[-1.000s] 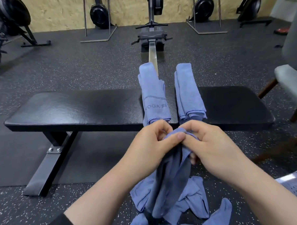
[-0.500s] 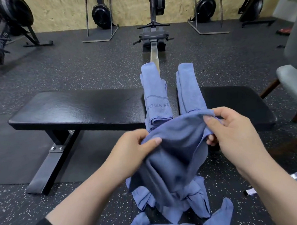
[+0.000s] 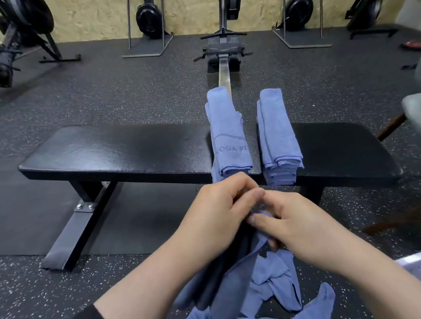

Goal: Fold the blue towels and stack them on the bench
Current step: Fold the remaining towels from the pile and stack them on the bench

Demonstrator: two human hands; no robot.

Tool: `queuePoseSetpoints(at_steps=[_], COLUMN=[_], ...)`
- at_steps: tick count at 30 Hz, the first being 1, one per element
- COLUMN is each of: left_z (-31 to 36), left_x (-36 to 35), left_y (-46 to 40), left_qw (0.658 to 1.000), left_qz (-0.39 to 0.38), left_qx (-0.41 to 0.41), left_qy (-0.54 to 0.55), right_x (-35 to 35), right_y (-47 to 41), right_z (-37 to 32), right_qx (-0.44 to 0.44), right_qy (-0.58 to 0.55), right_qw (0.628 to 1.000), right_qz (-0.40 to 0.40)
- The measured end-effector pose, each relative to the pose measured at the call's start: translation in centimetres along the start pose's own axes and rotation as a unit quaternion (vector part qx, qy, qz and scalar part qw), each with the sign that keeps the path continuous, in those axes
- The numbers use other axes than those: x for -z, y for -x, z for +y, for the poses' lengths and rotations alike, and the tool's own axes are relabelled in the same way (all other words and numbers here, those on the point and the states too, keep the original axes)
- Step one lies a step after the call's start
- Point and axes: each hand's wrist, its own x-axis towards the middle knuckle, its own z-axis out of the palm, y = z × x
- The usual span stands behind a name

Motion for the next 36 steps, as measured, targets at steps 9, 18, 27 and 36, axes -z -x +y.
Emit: queuePoseSetpoints(at_steps=[9, 18, 27, 36], left_z=[-1.8, -2.0, -0.9, -2.2], left_x=[0.8, 1.5, -0.1, 1.5], left_y=[-0.3, 0.2, 0.2, 0.2], left_qw=[0.991, 0.993, 0.998, 0.988], left_qz=[-0.087, 0.031, -0.038, -0.104], left_qx=[0.097, 0.103, 0.043, 0.086], left_qy=[0.033, 0.049, -0.022, -0.08], right_x=[1.0, 2.1, -0.3, 0.6], right_y=[-0.7, -0.2, 0.0, -0.2], right_z=[1.0, 2.1, -0.1, 1.0], right_qx=[-0.018, -0.089, -0.022, -0.039], right_qy=[-0.179, -0.025, -0.017, -0.063], right_qw=[0.953, 0.974, 1.0, 0.993], right_qz=[0.243, 0.206, -0.009, 0.094])
